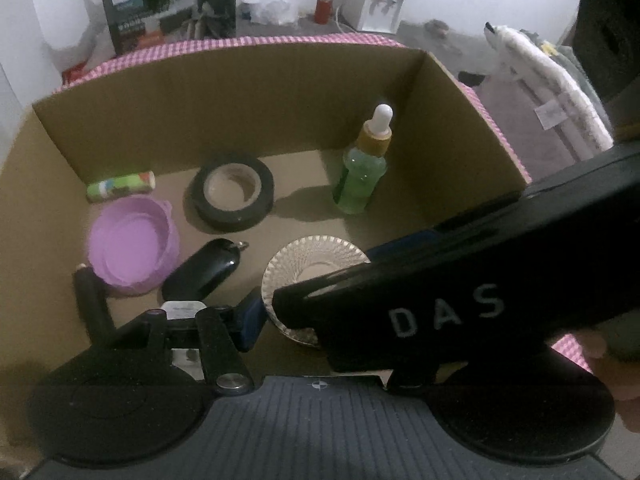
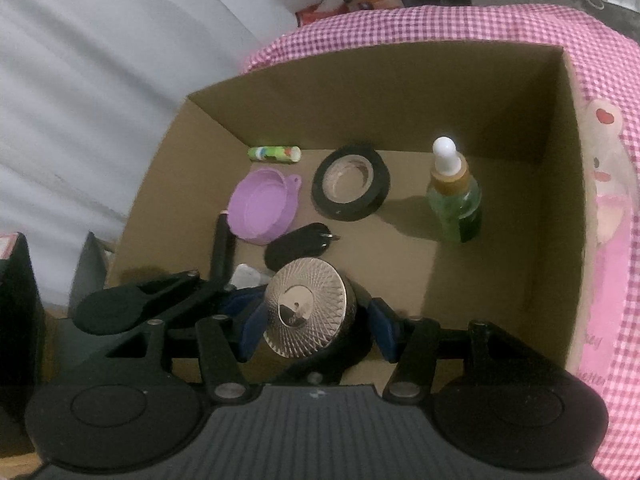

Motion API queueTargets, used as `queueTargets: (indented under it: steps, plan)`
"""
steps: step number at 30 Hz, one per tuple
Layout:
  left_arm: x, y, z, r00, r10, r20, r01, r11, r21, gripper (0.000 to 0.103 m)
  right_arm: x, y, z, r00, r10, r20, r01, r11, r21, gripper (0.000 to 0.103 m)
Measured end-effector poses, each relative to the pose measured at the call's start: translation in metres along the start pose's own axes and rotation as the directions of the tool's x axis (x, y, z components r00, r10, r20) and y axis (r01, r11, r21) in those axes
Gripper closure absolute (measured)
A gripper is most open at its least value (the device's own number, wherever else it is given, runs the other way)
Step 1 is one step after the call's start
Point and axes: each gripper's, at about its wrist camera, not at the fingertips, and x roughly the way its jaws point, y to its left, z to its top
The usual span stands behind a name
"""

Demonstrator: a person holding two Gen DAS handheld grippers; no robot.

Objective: Organize rigid objects
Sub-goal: 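Open the right gripper and move it back to the white pill bottle, then close the right gripper around the white pill bottle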

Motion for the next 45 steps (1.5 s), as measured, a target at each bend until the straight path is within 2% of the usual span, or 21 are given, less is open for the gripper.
queueTargets:
  steps: [3, 10, 13, 17, 19, 21, 26, 33, 36, 38, 45]
  plan:
    - [-0.001, -0.001, 0.000, 1.000, -0.008, 0.010, 0.008, 1.000, -0.002, 0.044, 0.001, -0.001, 0.003, 1.000, -0.019, 0.012, 0.019, 1.000, 0.003, 0.043]
    - [-0.029, -0.005, -0.004, 0.993, -0.017, 0.115, 0.012, 0.999, 0.038, 0.032, -0.035, 0.010, 0.000, 0.988, -0.013, 0.152, 0.017, 0.999, -0.028, 0.043]
    - [-0.052, -0.009, -0.015, 0.985, -0.033, 0.168, 0.021, 0.997, 0.071, 0.029, -0.061, 0.018, -0.012, 0.973, 0.023, 0.229, -0.017, 0.999, -0.027, 0.043]
    - [-0.092, -0.013, -0.040, 0.967, -0.066, 0.245, 0.034, 0.991, 0.133, 0.018, -0.095, 0.030, -0.044, 0.938, 0.070, 0.338, -0.059, 0.997, -0.043, 0.042]
    - [-0.110, -0.014, -0.054, 0.957, -0.060, 0.285, 0.017, 0.988, 0.154, 0.014, -0.103, 0.038, -0.062, 0.923, 0.082, 0.376, -0.069, 0.996, -0.050, 0.039]
    - [-0.126, -0.013, -0.070, 0.945, -0.052, 0.323, -0.005, 0.985, 0.173, 0.012, -0.108, 0.045, -0.080, 0.912, 0.101, 0.399, -0.087, 0.995, -0.054, 0.030]
    - [-0.154, 0.000, -0.107, 0.919, -0.019, 0.394, -0.058, 0.982, 0.182, 0.009, -0.102, 0.064, -0.117, 0.902, 0.140, 0.408, -0.132, 0.990, -0.050, 0.027]
    - [-0.159, 0.027, -0.135, 0.897, 0.096, 0.432, -0.160, 0.980, 0.114, 0.008, -0.076, 0.087, -0.136, 0.895, 0.206, 0.396, -0.217, 0.976, -0.017, 0.022]
    - [-0.150, 0.041, -0.140, 0.898, 0.148, 0.413, -0.198, 0.977, 0.080, 0.008, -0.064, 0.096, -0.136, 0.892, 0.229, 0.390, -0.246, 0.969, -0.006, 0.022]
    - [-0.139, 0.047, -0.141, 0.906, 0.167, 0.388, -0.206, 0.977, 0.062, 0.008, -0.055, 0.100, -0.133, 0.891, 0.232, 0.389, -0.252, 0.968, -0.001, 0.022]
    - [-0.112, 0.068, -0.138, 0.915, 0.213, 0.344, -0.233, 0.972, 0.018, 0.010, -0.020, 0.111, -0.120, 0.907, 0.235, 0.350, -0.257, 0.966, 0.016, 0.022]
